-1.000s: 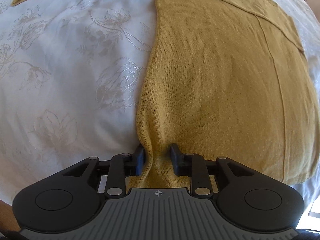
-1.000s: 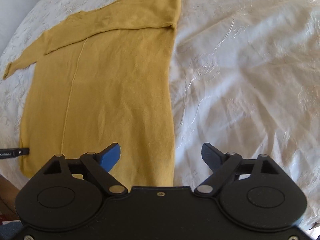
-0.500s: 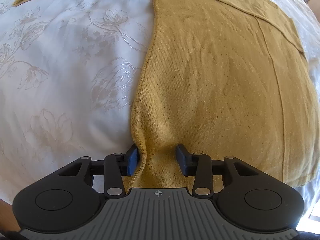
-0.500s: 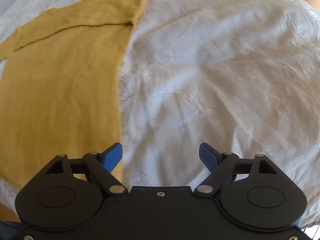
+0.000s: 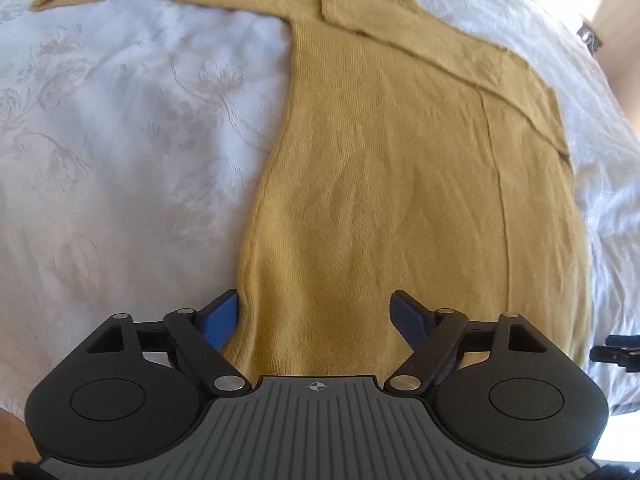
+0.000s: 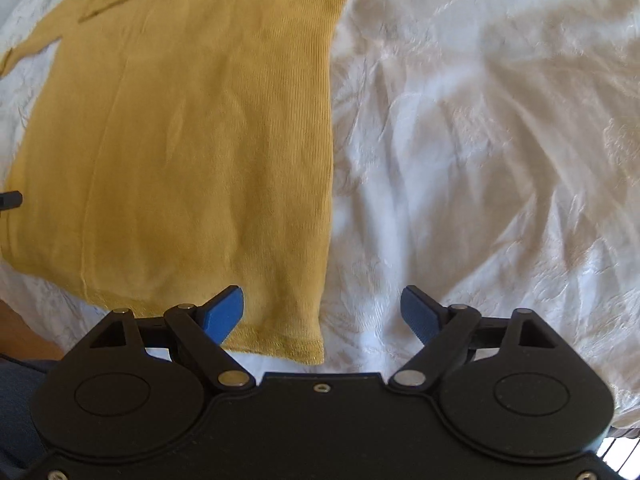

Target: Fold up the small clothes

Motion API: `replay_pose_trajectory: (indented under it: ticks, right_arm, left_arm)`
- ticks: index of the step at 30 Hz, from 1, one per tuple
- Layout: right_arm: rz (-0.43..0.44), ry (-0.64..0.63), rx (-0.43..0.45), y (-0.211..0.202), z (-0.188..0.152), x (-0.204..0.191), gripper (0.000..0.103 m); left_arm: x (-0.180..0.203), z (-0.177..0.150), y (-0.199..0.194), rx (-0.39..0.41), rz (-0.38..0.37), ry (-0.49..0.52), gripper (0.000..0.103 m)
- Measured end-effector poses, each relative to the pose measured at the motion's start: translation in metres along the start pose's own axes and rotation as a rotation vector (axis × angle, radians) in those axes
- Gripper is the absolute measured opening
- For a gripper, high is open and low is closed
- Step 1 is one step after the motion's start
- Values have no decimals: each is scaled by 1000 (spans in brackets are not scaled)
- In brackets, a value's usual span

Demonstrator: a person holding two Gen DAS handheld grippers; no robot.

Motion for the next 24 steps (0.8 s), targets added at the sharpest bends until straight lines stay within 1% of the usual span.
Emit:
replay_pose_trajectory:
  ticks: [1,5,6,7,9,11,13,15,17,20,24]
  right_arm:
    - [6,7,32,-8,6,-2,95]
    - [44,20,149,-35,29,-24,97]
    - [59,15,170,-37,35,-32,100]
    - [71,8,189,-39,40,-40,102]
    - [89,-20,220,-40,52,-60,102]
    - [99,-42,238,-48,59,-79,102]
    - [120,-53,260,-52,67,-99,102]
    - [144,-59,279,-49,82,-120,102]
    - [163,-69,290,-51,88,-141,102]
    - [181,-93,295,-52,100,-172,102]
    - [187,-115,279,-47,115,-207,102]
  left_arm:
    - [-4,5,-9,32,-4,-12,82]
    - [-26,28,-37,135,-5,-74,83]
    - [-34,36,-42,150,-7,-93,85]
    - [-43,45,-45,159,-11,-112,89]
    - [-64,66,-51,178,-4,-144,90]
    - [-84,87,-57,207,29,-156,90]
    - [-103,107,-65,230,71,-147,90]
    - [-122,131,-71,249,132,-123,90]
    - [-145,154,-79,270,197,-97,90]
    - [-174,187,-86,300,250,-69,90]
    - [-212,223,-86,316,321,-51,90]
Point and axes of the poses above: each gripper's, at about its wrist camera, not at the fingertips, and y roughly the way its jaws point, x to its right, z to its top, the point moved 5 cm from there along y, roughly the way its jaws point, and after that the axes turned 14 degrees about -x, right-handed, at the moved point
